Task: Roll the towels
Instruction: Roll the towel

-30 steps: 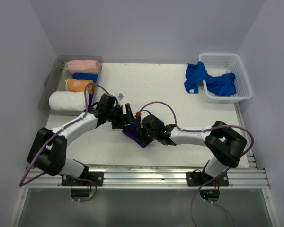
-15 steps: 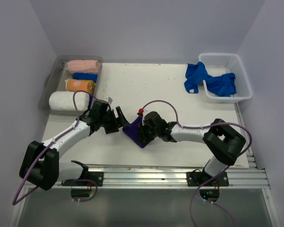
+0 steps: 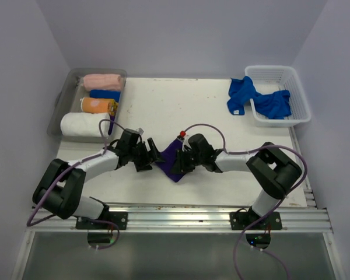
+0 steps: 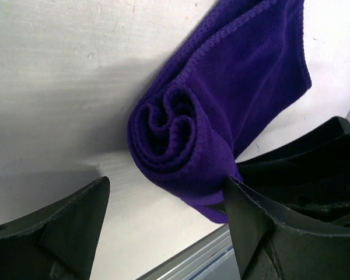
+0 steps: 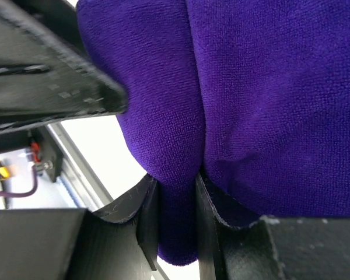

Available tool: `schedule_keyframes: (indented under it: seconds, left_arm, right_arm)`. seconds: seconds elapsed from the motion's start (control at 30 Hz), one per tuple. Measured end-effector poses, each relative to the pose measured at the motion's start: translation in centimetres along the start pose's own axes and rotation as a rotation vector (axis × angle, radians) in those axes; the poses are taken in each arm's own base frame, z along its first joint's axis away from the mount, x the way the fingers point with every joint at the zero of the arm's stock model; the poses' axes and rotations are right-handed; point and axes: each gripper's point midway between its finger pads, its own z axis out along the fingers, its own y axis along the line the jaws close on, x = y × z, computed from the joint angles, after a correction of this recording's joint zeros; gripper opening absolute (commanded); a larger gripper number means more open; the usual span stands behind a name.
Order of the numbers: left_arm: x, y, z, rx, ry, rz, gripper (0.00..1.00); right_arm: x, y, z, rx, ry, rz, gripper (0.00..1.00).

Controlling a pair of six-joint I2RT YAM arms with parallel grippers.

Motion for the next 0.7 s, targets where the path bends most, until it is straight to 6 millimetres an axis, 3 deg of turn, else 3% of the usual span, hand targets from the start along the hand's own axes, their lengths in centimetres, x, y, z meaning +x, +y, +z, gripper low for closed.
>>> schedule_keyframes:
  seconds: [0.2, 0.37, 0.43, 0.5, 0.53, 0.7]
  left_arm:
    - [0.0, -0.8, 1.9, 0.034, 0.021, -0.019, 0.66]
    - [0.1, -1.2, 3.1, 0.039, 0.043, -0.037, 0.38]
    - [0.0, -1.4, 3.2, 0.041, 0.049, -0.044, 0.30]
    - [-0.1, -1.5, 3.3, 0.037, 0.054, -0.046, 0.29]
    - [-0.1, -1.6, 3.3, 0.034, 0.057, -0.048, 0.28]
    - [-0.1, -1.8, 3.2, 0.015, 0.075, -0.052, 0.28]
  right_arm:
    - [0.0, -0.1, -0.1, -0.058, 0.014, 0.055, 0.21]
    - [0.1, -0.1, -0.1, -0.082, 0.039, 0.101, 0.24]
    - [0.1, -0.1, -0.2, -0.075, 0.049, 0.106, 0.31]
    - [0.0, -0.2, -0.2, -0.057, 0.059, 0.110, 0.40]
    - [-0.1, -0.3, -0.3, -0.041, 0.064, 0.109, 0.50]
    - [-0.4, -0.8, -2.4, 0.085, 0.046, 0.046, 0.62]
